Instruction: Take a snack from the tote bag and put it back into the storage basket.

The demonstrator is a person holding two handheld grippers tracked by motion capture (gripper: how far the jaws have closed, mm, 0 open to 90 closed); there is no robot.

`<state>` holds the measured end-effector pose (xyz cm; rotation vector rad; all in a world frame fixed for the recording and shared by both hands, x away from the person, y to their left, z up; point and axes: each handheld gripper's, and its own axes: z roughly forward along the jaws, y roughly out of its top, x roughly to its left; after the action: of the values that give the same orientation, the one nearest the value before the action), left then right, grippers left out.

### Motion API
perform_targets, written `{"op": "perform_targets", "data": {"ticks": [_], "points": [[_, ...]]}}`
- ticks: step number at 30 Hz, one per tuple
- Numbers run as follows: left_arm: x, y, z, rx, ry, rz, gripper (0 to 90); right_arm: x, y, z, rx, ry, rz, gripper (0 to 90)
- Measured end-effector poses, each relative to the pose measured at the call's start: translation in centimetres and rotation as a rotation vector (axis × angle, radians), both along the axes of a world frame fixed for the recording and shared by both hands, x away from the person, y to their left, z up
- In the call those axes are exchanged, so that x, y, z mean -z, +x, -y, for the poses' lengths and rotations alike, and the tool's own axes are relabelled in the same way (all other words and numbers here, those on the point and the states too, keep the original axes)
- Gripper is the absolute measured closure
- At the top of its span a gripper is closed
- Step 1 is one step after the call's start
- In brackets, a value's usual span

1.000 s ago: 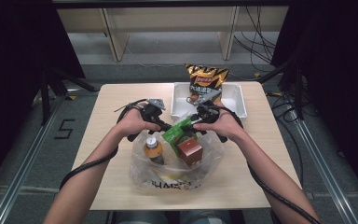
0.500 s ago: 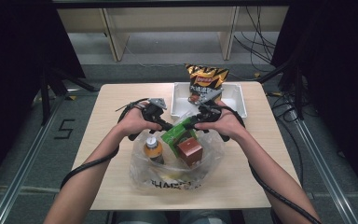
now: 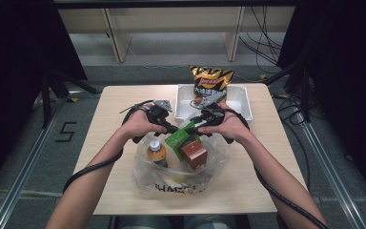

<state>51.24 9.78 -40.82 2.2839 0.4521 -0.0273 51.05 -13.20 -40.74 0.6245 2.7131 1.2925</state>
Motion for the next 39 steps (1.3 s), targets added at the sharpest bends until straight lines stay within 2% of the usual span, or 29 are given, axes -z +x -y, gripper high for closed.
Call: {"op": "perform_targets", "data": {"ticks": [6, 7, 8, 9, 10, 11, 13, 19, 24, 27, 32, 34, 36, 39], "points": [[-0.17, 0.0, 0.25, 0.006, 0.003, 0.004, 88.1, 0.22, -0.03, -0.1, -0.021, -0.026, -0.02, 45.5], [-0.17, 0.0, 0.29, 0.007, 0.003, 0.002, 88.1, 0.41, -0.02, -0.18, -0.018, -0.015, -0.011, 46.4], [-0.18, 0.0, 0.34, 0.009, 0.004, 0.001, 88.1, 0.41, 0.0, -0.11, -0.02, -0.023, -0.019, 47.5], [-0.17, -0.01, 0.37, 0.009, 0.005, 0.003, 88.1, 0.42, -0.13, -0.11, -0.013, -0.034, -0.047, 48.9], [-0.16, -0.03, 0.4, 0.01, 0.006, 0.002, 88.1, 0.48, -0.11, -0.09, -0.016, -0.034, -0.043, 50.2], [-0.15, -0.03, 0.42, 0.011, 0.004, 0.002, 88.1, 0.53, 0.06, -0.05, -0.03, -0.036, -0.016, 52.3], [-0.13, 0.01, 0.45, 0.012, 0.007, 0.002, 88.1, 0.47, -0.01, -0.03, -0.023, -0.029, -0.022, 54.7], [-0.05, 0.03, 0.54, 0.009, 0.011, 0.004, 88.2, 0.44, 0.0, 0.12, -0.006, -0.043, -0.033, 68.1], [-0.03, 0.11, 0.37, -0.001, 0.011, 0.013, 88.1, 0.29, 0.0, 0.4, -0.022, -0.057, -0.026, 80.0], [-0.09, 0.13, 0.34, -0.002, 0.009, 0.012, 88.1, 0.25, -0.03, 0.51, -0.028, -0.064, -0.039, 85.3], [-0.1, 0.19, 0.34, -0.011, 0.017, 0.019, 87.8, 0.25, 0.0, 0.62, -0.037, -0.074, -0.023, 88.3], [-0.15, 0.21, 0.29, -0.017, 0.021, 0.024, 87.3, 0.33, -0.05, 0.59, -0.041, -0.061, -0.015, 88.6], [-0.22, 0.2, 0.26, -0.025, 0.029, 0.034, 86.4, 0.08, -0.22, 0.67, -0.042, -0.069, -0.029, 89.0], [-0.38, 0.21, 0.21, -0.034, 0.041, 0.045, 84.9, -0.04, -0.4, 0.68, -0.041, -0.055, -0.014, 89.3]]}}
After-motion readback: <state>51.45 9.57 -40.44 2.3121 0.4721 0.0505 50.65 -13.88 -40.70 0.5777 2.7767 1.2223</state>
